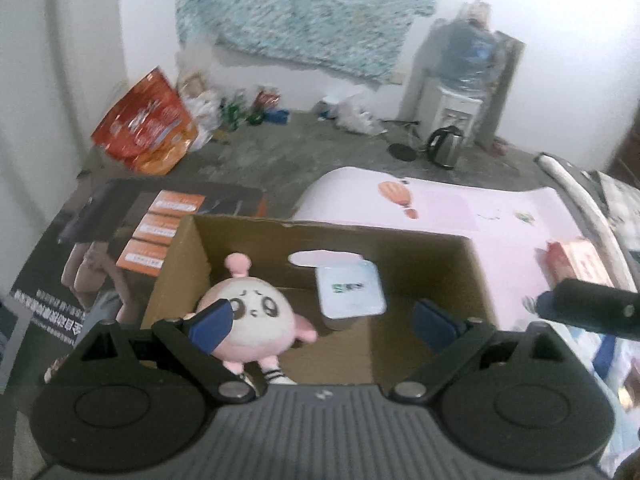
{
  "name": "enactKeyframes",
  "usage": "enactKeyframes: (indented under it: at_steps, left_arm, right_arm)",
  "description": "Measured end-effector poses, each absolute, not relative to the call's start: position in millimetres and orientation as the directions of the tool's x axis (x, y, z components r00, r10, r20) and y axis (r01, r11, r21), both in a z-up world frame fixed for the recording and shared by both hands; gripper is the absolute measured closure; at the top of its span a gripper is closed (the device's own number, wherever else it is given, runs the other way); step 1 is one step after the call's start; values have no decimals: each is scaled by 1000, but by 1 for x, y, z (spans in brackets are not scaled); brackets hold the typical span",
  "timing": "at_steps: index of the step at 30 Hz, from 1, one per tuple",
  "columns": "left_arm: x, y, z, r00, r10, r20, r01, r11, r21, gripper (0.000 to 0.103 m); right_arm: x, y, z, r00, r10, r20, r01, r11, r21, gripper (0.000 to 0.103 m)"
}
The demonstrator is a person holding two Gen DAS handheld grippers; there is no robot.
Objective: Organize soft objects
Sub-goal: 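Move both open tools back toward the pile on the bed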
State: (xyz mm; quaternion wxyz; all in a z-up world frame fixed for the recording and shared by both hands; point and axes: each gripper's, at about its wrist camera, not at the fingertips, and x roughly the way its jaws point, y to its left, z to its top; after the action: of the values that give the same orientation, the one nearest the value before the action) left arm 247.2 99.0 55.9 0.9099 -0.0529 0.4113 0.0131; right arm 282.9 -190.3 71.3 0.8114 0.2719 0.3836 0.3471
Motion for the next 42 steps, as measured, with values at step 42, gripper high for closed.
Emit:
enactKeyframes:
  at_steps: [42]
  left_arm:
    - [61, -174, -20, 577, -463, -673, 498, 852, -159, 0]
  right_arm:
    - [6, -495, -59, 760, 392, -518, 88, 728, 680, 37]
